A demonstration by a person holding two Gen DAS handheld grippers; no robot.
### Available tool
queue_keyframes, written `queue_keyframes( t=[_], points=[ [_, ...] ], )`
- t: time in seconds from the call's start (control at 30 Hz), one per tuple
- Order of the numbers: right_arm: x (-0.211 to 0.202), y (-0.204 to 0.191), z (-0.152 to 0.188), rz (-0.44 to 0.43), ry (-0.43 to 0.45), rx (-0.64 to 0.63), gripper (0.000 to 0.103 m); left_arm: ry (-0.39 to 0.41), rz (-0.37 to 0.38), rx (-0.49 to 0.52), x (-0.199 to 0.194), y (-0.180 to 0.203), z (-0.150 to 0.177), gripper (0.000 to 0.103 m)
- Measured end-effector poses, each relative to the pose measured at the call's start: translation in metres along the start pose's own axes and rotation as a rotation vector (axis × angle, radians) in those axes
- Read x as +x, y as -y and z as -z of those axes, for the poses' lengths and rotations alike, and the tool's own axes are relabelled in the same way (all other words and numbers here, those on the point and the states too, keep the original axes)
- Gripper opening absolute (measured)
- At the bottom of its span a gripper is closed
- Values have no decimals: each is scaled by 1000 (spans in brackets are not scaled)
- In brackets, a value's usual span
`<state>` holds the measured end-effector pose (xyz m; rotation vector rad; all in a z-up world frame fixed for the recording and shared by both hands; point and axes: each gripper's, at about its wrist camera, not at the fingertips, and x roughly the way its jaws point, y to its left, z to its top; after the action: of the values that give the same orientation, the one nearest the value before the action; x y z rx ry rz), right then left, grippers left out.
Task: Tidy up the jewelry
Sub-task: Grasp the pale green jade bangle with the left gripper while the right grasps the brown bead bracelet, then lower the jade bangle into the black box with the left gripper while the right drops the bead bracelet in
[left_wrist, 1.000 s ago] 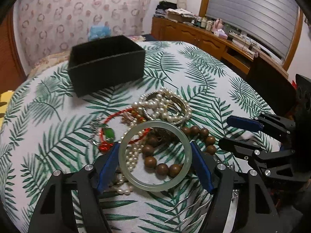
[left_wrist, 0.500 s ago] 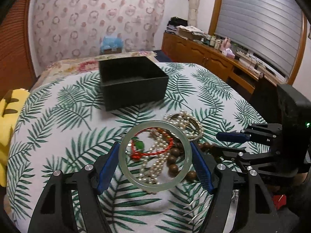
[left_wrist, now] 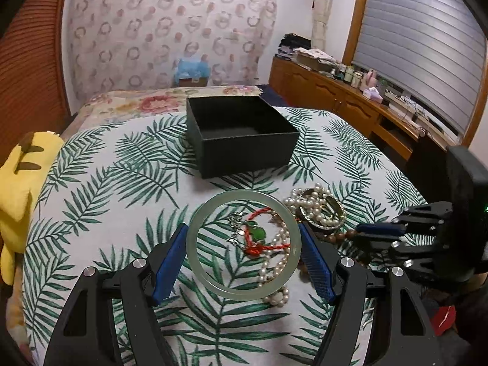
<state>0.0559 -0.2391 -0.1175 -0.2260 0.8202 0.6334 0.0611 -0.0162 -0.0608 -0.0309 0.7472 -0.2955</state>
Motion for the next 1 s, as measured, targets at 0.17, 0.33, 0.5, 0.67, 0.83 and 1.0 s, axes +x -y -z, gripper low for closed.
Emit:
queue_keyframes(
  t=[0.17, 0.33, 0.5, 0.67, 0.83, 1.0],
  points=[
    [-25, -3, -20, -14, 72, -15, 15, 10, -11, -2, -2, -5, -4, 69],
    [-40, -6, -42, -11, 120, -51, 15, 27, -21, 2, -5, -9, -12, 69],
    [-51, -5, -67, 11, 171, -86, 15, 41, -24, 9, -2, -11, -25, 69],
    [-53, 4, -91, 44, 213, -101, 15, 46, -29, 24, 11, -10, -43, 69],
    [-48, 19, -113, 70, 239, -93, 15, 62, -43, 47, 26, -6, -68, 69],
    [-44, 35, -132, 91, 260, -75, 15, 68, -63, 56, 42, -3, -88, 69]
  ],
)
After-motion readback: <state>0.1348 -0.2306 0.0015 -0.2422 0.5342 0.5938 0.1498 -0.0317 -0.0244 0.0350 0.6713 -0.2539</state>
